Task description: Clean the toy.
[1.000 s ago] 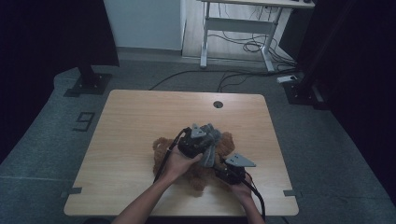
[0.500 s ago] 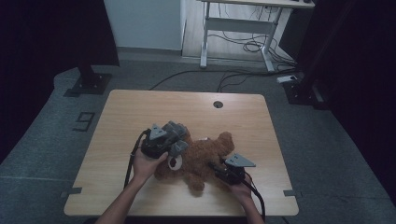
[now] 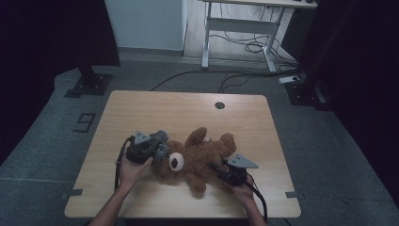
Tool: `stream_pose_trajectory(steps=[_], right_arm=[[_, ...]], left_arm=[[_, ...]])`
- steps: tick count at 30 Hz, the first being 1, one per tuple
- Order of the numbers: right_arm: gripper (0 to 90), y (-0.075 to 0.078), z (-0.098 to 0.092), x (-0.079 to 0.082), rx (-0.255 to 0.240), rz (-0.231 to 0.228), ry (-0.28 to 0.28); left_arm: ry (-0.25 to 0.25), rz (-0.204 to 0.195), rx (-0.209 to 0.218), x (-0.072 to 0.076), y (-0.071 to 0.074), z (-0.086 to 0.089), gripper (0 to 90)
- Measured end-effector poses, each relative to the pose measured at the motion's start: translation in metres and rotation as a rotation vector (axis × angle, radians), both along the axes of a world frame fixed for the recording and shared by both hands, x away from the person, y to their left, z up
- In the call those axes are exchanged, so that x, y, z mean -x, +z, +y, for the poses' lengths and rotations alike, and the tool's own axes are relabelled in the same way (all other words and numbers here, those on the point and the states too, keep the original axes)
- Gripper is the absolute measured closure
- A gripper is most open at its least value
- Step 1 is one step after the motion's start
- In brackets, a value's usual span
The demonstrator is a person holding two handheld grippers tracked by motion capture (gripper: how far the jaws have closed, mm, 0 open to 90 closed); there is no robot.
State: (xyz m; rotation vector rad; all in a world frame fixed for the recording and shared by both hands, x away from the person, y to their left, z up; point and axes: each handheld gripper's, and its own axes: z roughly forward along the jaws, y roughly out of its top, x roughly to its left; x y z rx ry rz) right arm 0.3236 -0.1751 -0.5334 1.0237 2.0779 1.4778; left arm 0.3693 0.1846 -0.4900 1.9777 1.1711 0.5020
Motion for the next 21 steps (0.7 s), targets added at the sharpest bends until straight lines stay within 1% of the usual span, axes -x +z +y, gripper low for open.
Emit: stream_pose_trajectory(steps=[1,2,4,6,7,9,10,12,14,15,16,17,19,21], right_arm=[[61.1,0.0,0.0,0.0,0.0,0.002,0.0],[61.1,0.0,0.0,0.0,-0.001,0.002,0.0],[61.0,0.0,-0.001,0.0,-0.005,0.002,-0.001],[61.1,-0.001,-0.001,0.0,-0.008,0.005,0.0],[61.1,-0.001,-0.002,-0.001,-0.009,0.006,0.0],[61.1,-0.001,-0.003,-0.002,-0.018,0.011,-0.003],[61.1,-0.002,-0.004,-0.002,-0.023,0.015,-0.003],[61.0,-0.002,-0.005,-0.002,-0.026,0.016,-0.001],[61.0,-0.002,-0.003,-0.002,-0.017,0.008,-0.003],[61.0,-0.002,-0.003,-0.001,-0.011,0.005,-0.003],[61.0,-0.002,-0.003,-0.001,-0.011,0.005,-0.005],[61.0,-0.002,-0.003,-0.001,-0.011,0.005,-0.005],[61.1,-0.002,-0.002,-0.001,-0.012,0.002,-0.006],[61.1,-0.002,-0.002,-0.001,-0.009,0.001,-0.006]], left_arm=[[0.004,0.011,-0.003,-0.001,-0.002,0.002,77.3],[0.012,0.031,-0.005,-0.003,-0.005,0.004,77.3],[0.013,0.043,0.004,-0.004,-0.006,0.006,77.3],[0.013,0.028,0.008,-0.002,-0.001,0.005,77.4],[0.01,0.013,0.006,-0.001,0.004,0.003,77.4],[-0.004,-0.02,0.003,0.001,0.015,-0.004,77.4],[-0.019,-0.039,0.008,0.002,0.023,-0.01,77.4],[-0.049,-0.07,0.012,0.003,0.036,-0.022,77.4],[-0.092,-0.085,0.024,0.004,0.046,-0.035,77.4],[-0.123,-0.096,0.02,0.005,0.053,-0.047,77.4],[-0.143,-0.1,0.023,0.006,0.057,-0.054,77.3],[-0.179,-0.105,0.032,0.008,0.063,-0.069,77.3],[-0.229,-0.115,0.038,0.01,0.07,-0.09,77.2],[-0.286,-0.122,0.043,0.012,0.077,-0.116,77.2]])
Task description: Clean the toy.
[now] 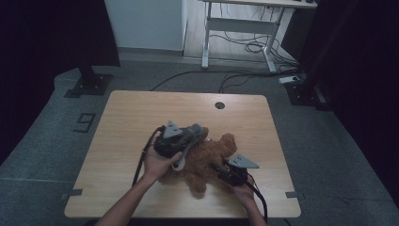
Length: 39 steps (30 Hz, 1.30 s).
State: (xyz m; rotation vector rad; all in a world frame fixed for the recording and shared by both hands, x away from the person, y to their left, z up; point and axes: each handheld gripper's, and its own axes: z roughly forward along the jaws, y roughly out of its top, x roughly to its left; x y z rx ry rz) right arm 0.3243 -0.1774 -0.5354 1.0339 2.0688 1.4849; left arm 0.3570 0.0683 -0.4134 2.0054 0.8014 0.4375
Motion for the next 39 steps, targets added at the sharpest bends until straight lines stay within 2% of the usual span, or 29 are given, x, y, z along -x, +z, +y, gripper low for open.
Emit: stream_pose_trajectory(steps=[2,3,6,9,11,13,15,19,25,29,31,35,39], right_arm=[[61.1,0.0,0.0,0.0,-0.001,-0.001,-0.003],[61.0,0.0,0.0,0.0,0.001,-0.004,-0.002],[61.0,0.0,0.0,0.0,0.002,-0.005,-0.001],[61.0,0.0,0.0,0.001,0.001,-0.004,-0.002],[61.0,0.0,0.0,0.001,0.001,-0.005,-0.001],[61.0,0.0,0.0,0.0,0.001,-0.006,0.0],[61.0,0.0,0.0,0.0,0.003,-0.005,0.001],[61.0,0.0,0.001,0.001,0.004,-0.005,-0.003],[61.0,-0.001,0.001,0.001,-0.003,-0.005,-0.006],[60.9,-0.001,0.001,0.001,-0.005,-0.003,-0.006],[60.8,-0.001,0.001,0.001,-0.004,-0.007,-0.004],[60.8,-0.001,0.001,0.001,-0.004,-0.006,-0.006],[60.8,-0.001,0.001,0.001,-0.006,-0.004,-0.008]], left_arm=[[-0.068,0.012,0.009,0.001,0.004,-0.026,77.0],[-0.093,0.013,-0.005,0.001,0.005,-0.042,77.0],[-0.113,0.004,-0.073,-0.003,0.001,-0.072,76.9],[-0.098,0.049,-0.104,-0.015,-0.011,-0.086,76.8],[-0.08,0.071,-0.115,-0.022,-0.02,-0.084,76.9],[-0.068,0.087,-0.111,-0.026,-0.028,-0.078,76.8],[-0.054,0.1,-0.077,-0.027,-0.031,-0.068,76.7],[-0.016,0.072,-0.089,-0.026,-0.029,-0.05,76.6],[0.04,0.083,-0.079,-0.026,-0.029,-0.014,76.4],[0.078,0.099,-0.049,-0.027,-0.034,0.016,76.5],[0.087,0.112,-0.006,-0.026,-0.034,0.031,76.5],[0.109,0.082,-0.008,-0.018,-0.03,0.051,76.4],[0.157,0.078,-0.009,-0.012,-0.035,0.076,76.5]])
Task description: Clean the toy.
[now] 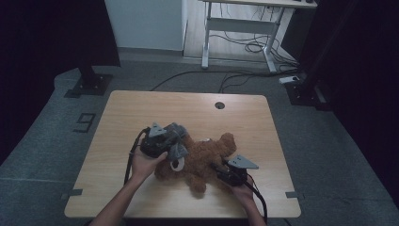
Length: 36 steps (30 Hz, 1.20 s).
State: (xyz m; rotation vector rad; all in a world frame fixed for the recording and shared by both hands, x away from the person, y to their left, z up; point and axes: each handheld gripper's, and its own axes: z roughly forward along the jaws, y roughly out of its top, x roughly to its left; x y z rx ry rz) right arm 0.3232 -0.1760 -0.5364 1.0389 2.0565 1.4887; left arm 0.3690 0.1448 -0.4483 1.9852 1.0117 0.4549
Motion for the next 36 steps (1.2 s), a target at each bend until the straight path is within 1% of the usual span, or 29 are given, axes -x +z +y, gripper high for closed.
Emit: stream_pose_trajectory(steps=[1,2,3,5,9,10,11,12,13,14,16,17,18,20,21,22,25,27,28,29,31,33,35,36], right_arm=[[60.8,0.0,0.0,0.0,-0.001,0.0,0.001],[60.8,0.0,0.0,0.0,-0.001,0.001,0.001],[60.8,0.0,0.0,0.0,-0.001,0.001,0.001],[60.8,0.0,0.0,0.0,-0.002,0.002,0.002],[60.7,0.0,0.0,0.0,-0.003,0.002,0.001],[60.7,0.0,0.0,0.0,-0.003,0.002,0.001],[60.7,0.0,0.0,0.0,-0.004,0.002,0.0],[60.7,0.0,0.0,0.0,-0.004,0.002,0.0],[60.7,0.0,0.0,0.0,-0.004,0.002,0.0],[60.7,0.0,0.0,0.0,-0.005,0.002,0.001],[60.7,0.0,-0.001,-0.001,-0.009,0.003,0.003],[60.7,-0.001,-0.001,-0.001,-0.01,0.004,0.002],[60.8,0.0,-0.001,-0.001,-0.008,0.003,0.001],[60.7,0.0,-0.001,0.0,-0.006,0.002,0.0],[60.7,0.0,-0.001,0.0,-0.006,0.003,0.001],[60.7,-0.001,-0.001,0.0,-0.008,0.002,0.0],[60.8,-0.001,-0.002,-0.001,-0.011,0.006,-0.001],[60.9,-0.001,-0.002,-0.001,-0.009,0.001,-0.007],[61.0,-0.001,-0.002,-0.001,-0.006,-0.002,-0.011],[61.1,-0.001,-0.001,-0.001,0.0,-0.009,-0.016],[61.1,0.0,0.0,-0.001,0.011,-0.02,-0.022],[61.3,0.0,0.001,-0.001,0.027,-0.037,-0.024],[61.5,0.001,0.003,-0.002,0.041,-0.055,-0.032],[61.7,0.001,0.003,-0.003,0.049,-0.065,-0.038]], left_arm=[[0.008,0.007,0.008,0.001,-0.002,0.005,76.5],[0.008,0.007,0.008,0.001,-0.002,0.005,76.5],[0.029,0.03,0.037,0.002,-0.012,0.02,76.5],[0.046,0.046,0.058,0.003,-0.02,0.03,76.6],[0.07,0.065,0.057,0.003,-0.032,0.041,76.9],[0.082,0.079,0.052,0.003,-0.037,0.045,76.9],[0.088,0.093,0.056,0.002,-0.041,0.048,76.9],[0.093,0.11,0.071,0.003,-0.044,0.051,77.0],[0.094,0.117,0.08,0.004,-0.047,0.053,77.1],[0.096,0.116,0.071,0.005,-0.048,0.053,77.1],[0.105,0.105,0.03,0.008,-0.05,0.051,77.2],[0.107,0.11,0.014,0.009,-0.051,0.05,77.2],[0.108,0.119,0.007,0.008,-0.053,0.05,77.3],[0.103,0.152,0.017,0.005,-0.057,0.052,77.2],[0.103,0.16,0.032,0.004,-0.057,0.054,77.2],[0.105,0.159,0.038,0.004,-0.056,0.054,77.1],[0.104,0.129,0.032,0.002,-0.045,0.05,76.9],[0.101,0.1,0.014,0.0,-0.034,0.044,76.8],[0.098,0.083,0.016,-0.002,-0.027,0.04,76.8],[0.089,0.074,0.012,-0.003,-0.022,0.038,76.6],[0.072,0.049,0.025,-0.007,-0.008,0.03,76.4],[0.042,0.034,0.035,-0.012,0.005,0.02,76.2],[0.017,0.022,0.022,-0.017,0.013,0.008,76.0],[0.003,0.025,0.007,-0.022,0.016,-0.001,76.0]])
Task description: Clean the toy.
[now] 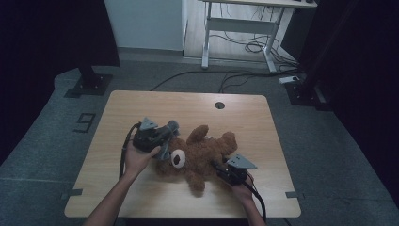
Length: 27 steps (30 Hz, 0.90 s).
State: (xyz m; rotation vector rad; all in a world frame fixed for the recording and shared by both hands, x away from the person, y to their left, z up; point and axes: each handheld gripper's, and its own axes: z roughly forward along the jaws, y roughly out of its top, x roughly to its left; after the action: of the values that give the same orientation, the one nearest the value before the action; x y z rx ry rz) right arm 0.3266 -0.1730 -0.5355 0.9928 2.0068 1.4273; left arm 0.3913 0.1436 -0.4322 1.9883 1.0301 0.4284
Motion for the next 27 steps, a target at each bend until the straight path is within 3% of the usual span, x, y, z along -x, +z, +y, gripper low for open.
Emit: stream_pose_trajectory(steps=[3,6,10,14,18,21,25,27], right_arm=[[62.2,-0.001,0.001,-0.006,0.029,-0.044,-0.018],[62.5,-0.001,0.001,-0.012,0.027,-0.056,-0.032],[62.1,-0.001,0.001,-0.011,0.031,-0.061,-0.028],[53.0,0.0,-0.002,-0.007,0.013,-0.045,0.004],[38.0,0.002,-0.012,-0.001,-0.033,0.007,0.05],[25.9,0.004,-0.016,0.001,-0.029,0.045,0.064],[17.1,0.012,-0.026,-0.001,-0.109,0.089,0.068],[12.9,0.017,-0.026,-0.005,-0.126,0.121,0.066]], left_arm=[[-0.013,0.039,-0.021,-0.017,-0.001,-0.019,75.8],[-0.013,0.082,-0.004,-0.029,-0.008,-0.029,75.7],[-0.036,0.092,-0.034,-0.025,-0.019,-0.036,75.9],[-0.047,0.066,-0.026,-0.011,-0.025,-0.033,76.6],[-0.058,0.024,0.006,0.008,-0.034,-0.027,77.2],[-0.06,-0.012,0.032,0.023,-0.042,-0.025,77.8],[-0.074,-0.059,0.056,0.044,-0.046,-0.023,78.1],[-0.082,-0.079,0.062,0.052,-0.049,-0.022,78.2]])
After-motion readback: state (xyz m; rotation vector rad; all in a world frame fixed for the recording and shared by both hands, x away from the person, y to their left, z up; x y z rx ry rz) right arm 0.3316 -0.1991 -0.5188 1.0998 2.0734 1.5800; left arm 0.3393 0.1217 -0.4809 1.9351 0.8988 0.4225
